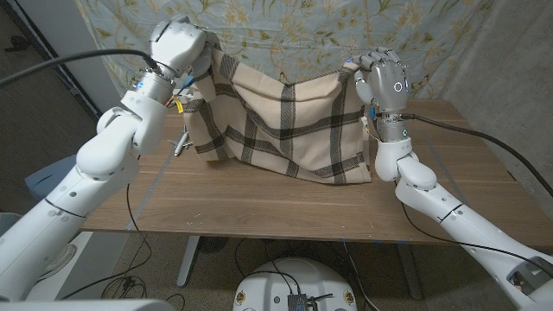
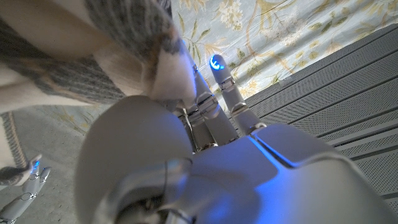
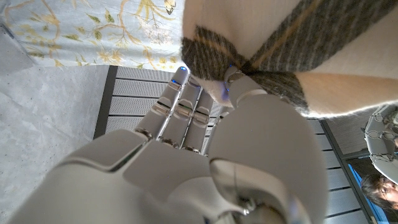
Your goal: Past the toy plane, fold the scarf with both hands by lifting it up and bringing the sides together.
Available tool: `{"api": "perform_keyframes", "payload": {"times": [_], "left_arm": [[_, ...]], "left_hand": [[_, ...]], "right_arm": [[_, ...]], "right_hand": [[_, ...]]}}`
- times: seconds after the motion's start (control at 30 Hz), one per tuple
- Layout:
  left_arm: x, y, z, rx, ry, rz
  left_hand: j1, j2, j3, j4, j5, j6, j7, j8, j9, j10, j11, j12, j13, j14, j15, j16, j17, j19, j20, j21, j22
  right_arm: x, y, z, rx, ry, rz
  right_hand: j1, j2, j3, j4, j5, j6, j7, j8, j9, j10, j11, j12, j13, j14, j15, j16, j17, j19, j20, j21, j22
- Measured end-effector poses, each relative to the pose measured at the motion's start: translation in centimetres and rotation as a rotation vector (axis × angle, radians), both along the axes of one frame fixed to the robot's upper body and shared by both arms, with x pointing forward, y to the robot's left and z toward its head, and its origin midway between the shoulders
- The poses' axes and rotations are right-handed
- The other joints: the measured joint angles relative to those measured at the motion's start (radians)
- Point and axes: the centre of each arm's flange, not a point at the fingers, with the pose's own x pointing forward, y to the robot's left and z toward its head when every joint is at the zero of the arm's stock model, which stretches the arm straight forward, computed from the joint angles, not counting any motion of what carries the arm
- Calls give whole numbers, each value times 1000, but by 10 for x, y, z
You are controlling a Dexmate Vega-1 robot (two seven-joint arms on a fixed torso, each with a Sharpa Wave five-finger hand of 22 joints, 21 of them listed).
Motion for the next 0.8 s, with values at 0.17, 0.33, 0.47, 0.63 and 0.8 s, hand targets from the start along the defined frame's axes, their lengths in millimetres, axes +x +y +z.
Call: {"api": "perform_keyframes", "payload": {"times": [0.17, 0.33, 0.47, 0.63, 0.8], "left_arm": [[15, 0, 7, 4, 15, 41], [27, 2, 11, 0, 28, 75], [47, 0, 18, 13, 48, 108], [62, 0, 25, 15, 60, 142], [62, 3, 26, 9, 56, 171]], "left_hand": [[0, 0, 0, 0, 0, 0, 0, 0, -5, 0, 0, 0, 0, 0, 0, 0, -2, 0, 0, 0, -5], [0, 0, 0, 0, 0, 0, 0, -4, -5, 0, 0, 0, 0, 0, 0, -5, -3, 0, 0, 8, -9], [0, 0, 3, 2, 0, 4, -4, -4, -9, 0, 0, 0, 0, 0, 0, -5, -3, 0, 0, 8, -14], [0, 0, 4, 3, 0, 7, -1, -4, -9, 0, 0, 0, 1, 0, 0, -5, -3, -6, -6, 15, -19], [0, 0, 4, 3, 0, 8, 0, -11, -14, 1, 1, 0, 1, 0, 0, -5, -8, -6, -6, 19, -23]], "right_arm": [[14, 2, 10, -5, 16, -18], [27, 3, 20, -13, 26, -36], [37, 1, 27, -9, 48, -50], [50, 1, 37, -14, 65, -71], [63, 1, 46, -28, 70, -96]], "right_hand": [[0, 0, 0, 0, 0, 0, 0, 8, -1, 0, 0, 0, 2, 0, 0, -3, 0, -2, 2, 0, 0], [-5, -5, 0, 0, 0, 0, 0, 9, -1, 0, 0, 0, 0, 0, 0, -4, 5, -2, 2, 0, 0], [-5, -5, 0, 0, 0, 0, 0, 9, -1, 0, 0, 0, 0, 0, 0, -6, 5, -4, 4, 0, 0], [-5, -5, 4, -4, 0, 0, 0, 9, -1, 0, 0, 0, 0, 0, 0, -7, 5, -6, 6, 0, 0], [-5, -5, 4, -4, 0, -5, -5, 9, -4, 0, 0, 0, 0, 4, -4, -7, 9, -6, 6, 4, 0]]}}
